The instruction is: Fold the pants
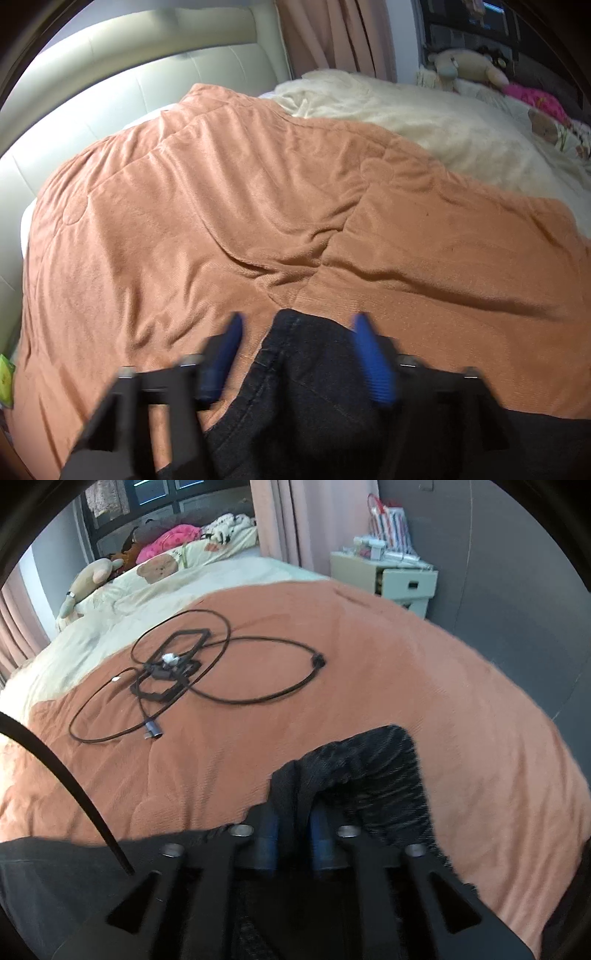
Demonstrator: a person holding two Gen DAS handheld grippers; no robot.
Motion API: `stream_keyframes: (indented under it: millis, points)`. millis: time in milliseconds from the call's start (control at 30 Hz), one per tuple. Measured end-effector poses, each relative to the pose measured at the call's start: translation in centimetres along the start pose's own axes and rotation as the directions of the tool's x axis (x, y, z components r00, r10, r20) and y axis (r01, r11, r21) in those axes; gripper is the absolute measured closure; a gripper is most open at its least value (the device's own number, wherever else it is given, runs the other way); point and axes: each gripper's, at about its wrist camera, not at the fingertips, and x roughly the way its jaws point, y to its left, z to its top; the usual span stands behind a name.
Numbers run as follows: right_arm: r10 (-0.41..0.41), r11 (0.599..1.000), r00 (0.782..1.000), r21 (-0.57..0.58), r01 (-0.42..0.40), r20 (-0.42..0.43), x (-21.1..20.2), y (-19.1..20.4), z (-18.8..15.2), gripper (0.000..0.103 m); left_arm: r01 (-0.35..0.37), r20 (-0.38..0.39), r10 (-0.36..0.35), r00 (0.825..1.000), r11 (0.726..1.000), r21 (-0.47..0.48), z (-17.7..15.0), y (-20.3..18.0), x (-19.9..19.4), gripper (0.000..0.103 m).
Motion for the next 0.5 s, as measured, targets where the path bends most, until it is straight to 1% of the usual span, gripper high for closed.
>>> stream_keyframes:
  millis: [33, 67, 100, 133, 167, 200, 233, 400, 467, 500]
  points:
    - [0.028, 1.0, 1.0, 0.007, -0.028, 0.013, -0.3, -0.2, 0.1, 0.054, 0.006, 0.02, -0.006, 1.0, 1.0, -0.004, -0.1, 0.4, -0.5, 0.027]
    - [0.049, 0.999, 0.998, 0.007, -0.05, 0.038, -1.0, -0.2, 0.2, 0.05, 0.009, 0.028, -0.009, 1.0, 1.0, -0.004, -0.2, 0.8, -0.9, 0.027]
    - [0.073, 0.997, 0.996, 0.003, -0.073, 0.061, -1.7, -0.3, 0.1, 0.036, 0.015, 0.024, -0.015, 1.0, 1.0, 0.0, -0.4, 1.3, -1.2, 0.026]
    - [0.087, 0.996, 0.993, -0.002, -0.087, 0.079, -2.4, -0.4, 0.0, 0.018, 0.016, 0.016, -0.016, 1.0, 1.0, 0.005, -0.5, 1.7, -1.4, 0.026]
    - [0.098, 0.995, 0.99, -0.009, -0.098, 0.105, -3.2, -0.4, -0.1, 0.015, 0.011, 0.009, -0.011, 1.0, 1.0, 0.01, -0.8, 2.3, -1.8, 0.026]
    - [0.108, 0.994, 0.986, -0.024, -0.106, 0.128, -4.1, -0.5, -0.3, 0.015, 0.009, 0.01, -0.009, 1.0, 1.0, 0.01, -1.0, 2.7, -2.2, 0.026]
    - [0.109, 0.994, 0.985, -0.035, -0.105, 0.131, -4.6, -0.5, -0.4, 0.015, 0.013, 0.013, -0.013, 1.0, 1.0, 0.008, -1.2, 3.3, -2.7, 0.026]
    - [0.121, 0.992, 0.984, -0.051, -0.115, 0.133, -7.8, -1.9, -2.1, 0.015, 0.03, 0.007, -0.03, 1.0, 1.0, 0.003, -2.3, 6.4, -5.7, 0.026]
    - [0.135, 0.99, 0.984, -0.062, -0.129, 0.116, -9.0, -2.7, -3.2, 0.015, 0.028, 0.001, -0.028, 1.0, 1.0, -0.001, -3.1, 7.5, -7.0, 0.026]
    - [0.127, 0.991, 0.986, -0.064, -0.121, 0.109, -9.5, -2.8, -3.6, 0.015, 0.028, -0.002, -0.028, 1.0, 1.0, -0.004, -3.5, 8.1, -7.7, 0.026]
